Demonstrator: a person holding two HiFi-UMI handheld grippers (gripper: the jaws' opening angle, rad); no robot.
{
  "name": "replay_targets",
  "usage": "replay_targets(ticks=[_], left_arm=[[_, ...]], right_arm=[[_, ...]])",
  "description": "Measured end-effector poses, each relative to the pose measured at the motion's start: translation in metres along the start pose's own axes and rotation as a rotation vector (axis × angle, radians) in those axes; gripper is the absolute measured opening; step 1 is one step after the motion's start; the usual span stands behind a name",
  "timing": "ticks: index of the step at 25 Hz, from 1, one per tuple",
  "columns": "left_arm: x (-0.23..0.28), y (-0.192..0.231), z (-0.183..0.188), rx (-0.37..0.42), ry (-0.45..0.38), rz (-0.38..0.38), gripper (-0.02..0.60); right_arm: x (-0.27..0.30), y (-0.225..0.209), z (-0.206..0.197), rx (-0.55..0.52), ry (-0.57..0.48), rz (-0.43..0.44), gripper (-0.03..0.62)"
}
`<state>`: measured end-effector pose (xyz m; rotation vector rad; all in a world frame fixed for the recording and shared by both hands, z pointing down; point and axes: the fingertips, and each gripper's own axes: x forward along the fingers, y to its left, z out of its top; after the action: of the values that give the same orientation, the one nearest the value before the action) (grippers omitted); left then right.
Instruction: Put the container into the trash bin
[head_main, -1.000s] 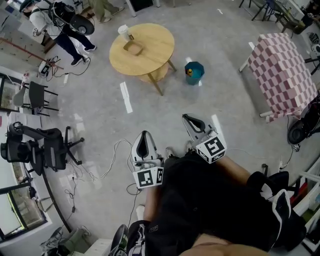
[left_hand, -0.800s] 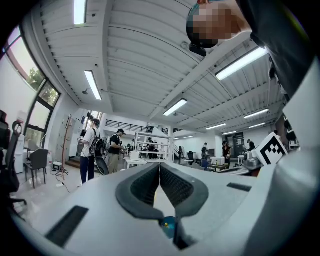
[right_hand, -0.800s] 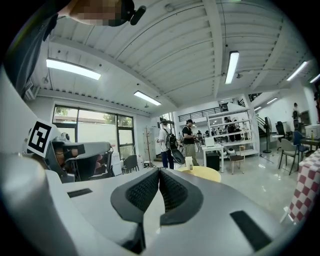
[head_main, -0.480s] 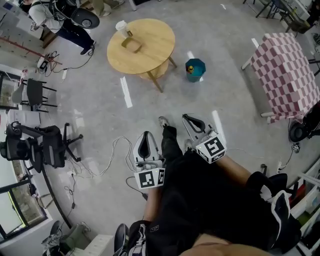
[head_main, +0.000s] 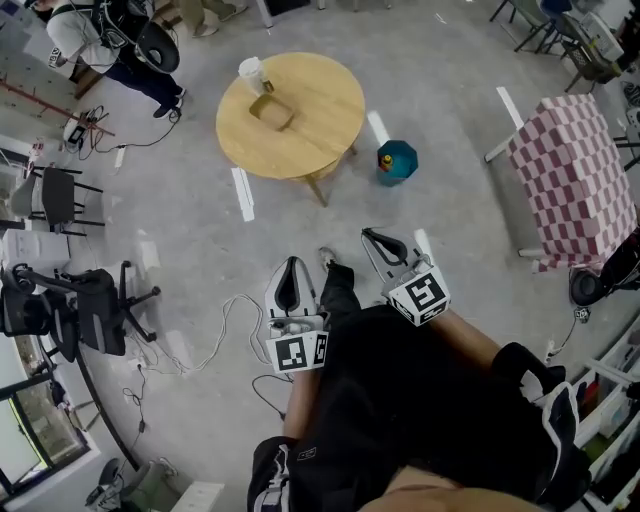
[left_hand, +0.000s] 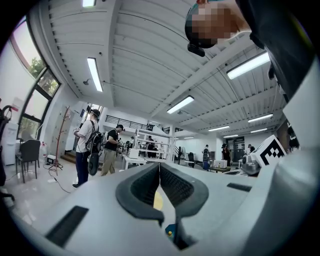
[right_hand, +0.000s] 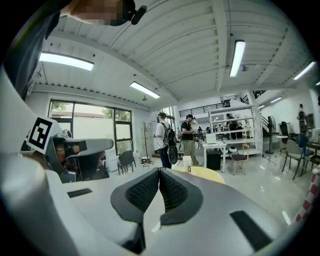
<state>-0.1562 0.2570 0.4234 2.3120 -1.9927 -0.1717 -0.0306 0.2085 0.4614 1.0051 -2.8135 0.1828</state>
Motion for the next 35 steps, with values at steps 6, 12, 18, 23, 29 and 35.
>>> replay_targets(ticks=[6,12,18,23,29,35], left_arm=[[0.077,0.069,0.015,-0.024,-0.002,-0.016,0.012],[0.134,0.126,0.018,-0.019,0.008,-0.045,0.012],[0.163,0.158,0.018,-0.034,0.013,-0.066,0.012],[0.177,0.182,0.012,-0.052,0.019,-0.058,0.012],[0.209,0.204,0.011,-0.049,0.014,-0.028,0.012],[0.249,0.219,0.006,-0.060,0.036,0.005,0.012]], right_arm=[[0.096,-0.027,0.028,-0.013,0.004,-0.004,0.027],[0.179,-0.042,0.033,-0.029,0.033,-0.006,0.027],[0.231,-0.050,0.034,-0.051,0.065,-0.010,0.028],[0.262,-0.056,0.033,-0.070,0.088,-0.005,0.028],[0.305,-0.078,0.028,-0.113,0.114,0.020,0.028],[0.348,-0.103,0.013,-0.133,0.185,0.079,0.028]])
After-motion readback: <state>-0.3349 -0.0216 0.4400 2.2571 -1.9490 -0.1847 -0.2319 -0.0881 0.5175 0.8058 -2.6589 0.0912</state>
